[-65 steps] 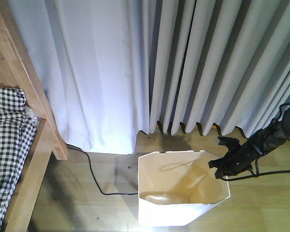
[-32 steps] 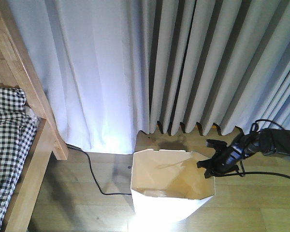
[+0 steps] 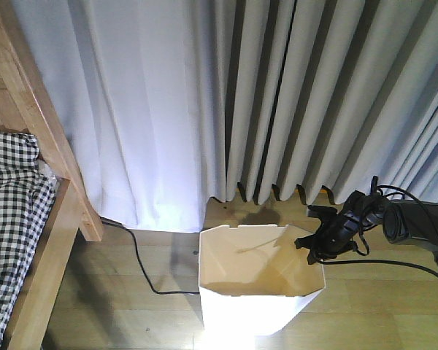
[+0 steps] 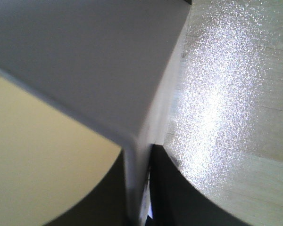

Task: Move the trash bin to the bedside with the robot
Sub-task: 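Open the right gripper and raise it away from the bin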

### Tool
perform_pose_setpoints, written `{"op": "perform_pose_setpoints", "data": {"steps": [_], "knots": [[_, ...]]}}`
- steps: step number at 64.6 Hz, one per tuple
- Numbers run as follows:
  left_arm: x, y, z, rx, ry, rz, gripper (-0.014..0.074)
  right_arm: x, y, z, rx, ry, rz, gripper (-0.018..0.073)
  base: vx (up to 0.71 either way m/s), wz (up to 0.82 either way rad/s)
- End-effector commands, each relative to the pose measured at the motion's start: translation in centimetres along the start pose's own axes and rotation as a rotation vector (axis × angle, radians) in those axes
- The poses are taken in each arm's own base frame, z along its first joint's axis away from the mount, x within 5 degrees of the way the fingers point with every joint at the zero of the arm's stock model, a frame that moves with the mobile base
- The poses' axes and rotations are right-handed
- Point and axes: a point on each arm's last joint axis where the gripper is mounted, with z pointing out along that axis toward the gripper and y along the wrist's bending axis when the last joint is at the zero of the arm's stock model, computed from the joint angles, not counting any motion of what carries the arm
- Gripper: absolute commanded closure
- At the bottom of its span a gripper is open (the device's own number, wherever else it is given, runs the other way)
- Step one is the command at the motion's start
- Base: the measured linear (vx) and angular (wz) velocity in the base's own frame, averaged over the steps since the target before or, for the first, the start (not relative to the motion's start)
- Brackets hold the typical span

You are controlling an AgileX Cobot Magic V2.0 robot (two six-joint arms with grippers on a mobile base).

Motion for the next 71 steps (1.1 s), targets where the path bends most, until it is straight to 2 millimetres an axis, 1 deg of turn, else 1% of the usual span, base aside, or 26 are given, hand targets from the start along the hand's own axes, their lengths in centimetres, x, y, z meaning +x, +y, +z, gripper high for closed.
{"op": "perform_pose_setpoints", "data": {"steps": [1,13,32,40,44,61,65,71], "knots": [[-0.3,0.0,0.0,0.007,-0.070,-0.023,0.0603,-0.9,1.0,-1.6,-0.072,0.020,0.018,0.0529,0.00,0.00],[-0.3,0.0,0.0,0.007,-0.070,-0.023,0.0603,-0.9,1.0,-1.6,-0.073,0.022,0.017,0.0445,0.00,0.00],[-0.3,0.0,0.0,0.007,-0.070,-0.023,0.0603,-0.8,0.8,-1.7,-0.070,0.023,0.016,0.0179,0.00,0.00],[-0.3,0.0,0.0,0.007,-0.070,-0.023,0.0603,-0.8,0.6,-1.8,-0.064,0.027,0.023,0.0097,0.00,0.00],[-0.3,0.0,0.0,0.007,-0.070,-0.023,0.0603,-0.8,0.5,-1.7,-0.060,0.023,0.023,0.0079,0.00,0.00],[-0.3,0.0,0.0,0.007,-0.070,-0.023,0.0603,-0.6,0.6,-1.5,-0.067,0.033,0.014,0.0078,0.00,0.00],[-0.3,0.0,0.0,0.007,-0.070,-0.023,0.0603,-0.6,0.2,-1.6,-0.053,0.021,0.024,0.0078,0.00,0.00],[-0.3,0.0,0.0,0.007,-0.070,-0.023,0.0603,-0.7,-0.6,-1.9,-0.047,0.003,0.089,0.0078,0.00,0.00]]}}
